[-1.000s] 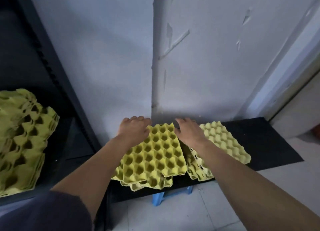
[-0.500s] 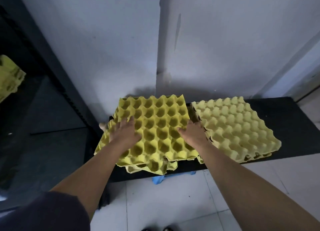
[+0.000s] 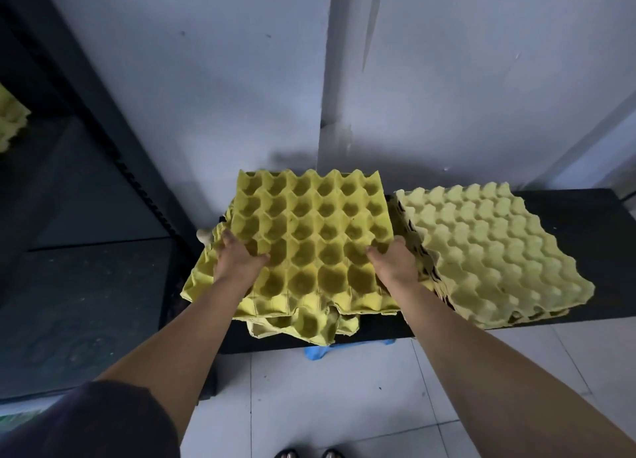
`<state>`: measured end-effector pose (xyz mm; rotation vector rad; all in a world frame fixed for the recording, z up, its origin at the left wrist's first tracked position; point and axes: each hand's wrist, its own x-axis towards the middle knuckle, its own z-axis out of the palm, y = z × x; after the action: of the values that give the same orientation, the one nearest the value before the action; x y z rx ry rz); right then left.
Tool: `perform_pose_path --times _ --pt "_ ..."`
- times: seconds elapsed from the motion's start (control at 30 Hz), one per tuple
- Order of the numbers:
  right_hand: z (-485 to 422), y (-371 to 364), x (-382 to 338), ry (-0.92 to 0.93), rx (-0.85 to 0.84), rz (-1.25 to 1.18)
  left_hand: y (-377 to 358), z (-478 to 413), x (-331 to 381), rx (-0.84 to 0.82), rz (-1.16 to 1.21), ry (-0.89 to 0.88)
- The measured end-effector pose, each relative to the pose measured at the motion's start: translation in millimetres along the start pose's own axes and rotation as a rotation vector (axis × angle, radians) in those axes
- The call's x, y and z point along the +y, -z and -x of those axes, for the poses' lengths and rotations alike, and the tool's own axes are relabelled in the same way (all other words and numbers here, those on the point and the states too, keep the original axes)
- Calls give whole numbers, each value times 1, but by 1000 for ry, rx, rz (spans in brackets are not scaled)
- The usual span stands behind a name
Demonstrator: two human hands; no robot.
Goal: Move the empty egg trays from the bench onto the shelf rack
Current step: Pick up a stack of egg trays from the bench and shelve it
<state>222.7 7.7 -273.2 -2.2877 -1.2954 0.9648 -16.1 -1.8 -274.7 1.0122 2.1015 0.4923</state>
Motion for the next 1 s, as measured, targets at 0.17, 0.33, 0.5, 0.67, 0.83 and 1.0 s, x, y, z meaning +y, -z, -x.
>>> perform_pose_path --times 0.17,0.33,0.5,0.67,0.83,1.0 --pt "14 24 -21 36 76 -26 30 14 29 26 0 -69" --pt "36 68 -56 59 77 -78 75 43 70 67 -18 -127" --pt "72 127 -102 148 54 -166 133 81 122 117 -31 -226" --pt "106 176 -144 264 66 -165 181 111 164 157 -69 -343" --pt "134 208 -166 340 134 -76 216 135 187 181 -62 -427" --pt "157 224 -176 458 256 43 242 162 191 235 -59 -483"
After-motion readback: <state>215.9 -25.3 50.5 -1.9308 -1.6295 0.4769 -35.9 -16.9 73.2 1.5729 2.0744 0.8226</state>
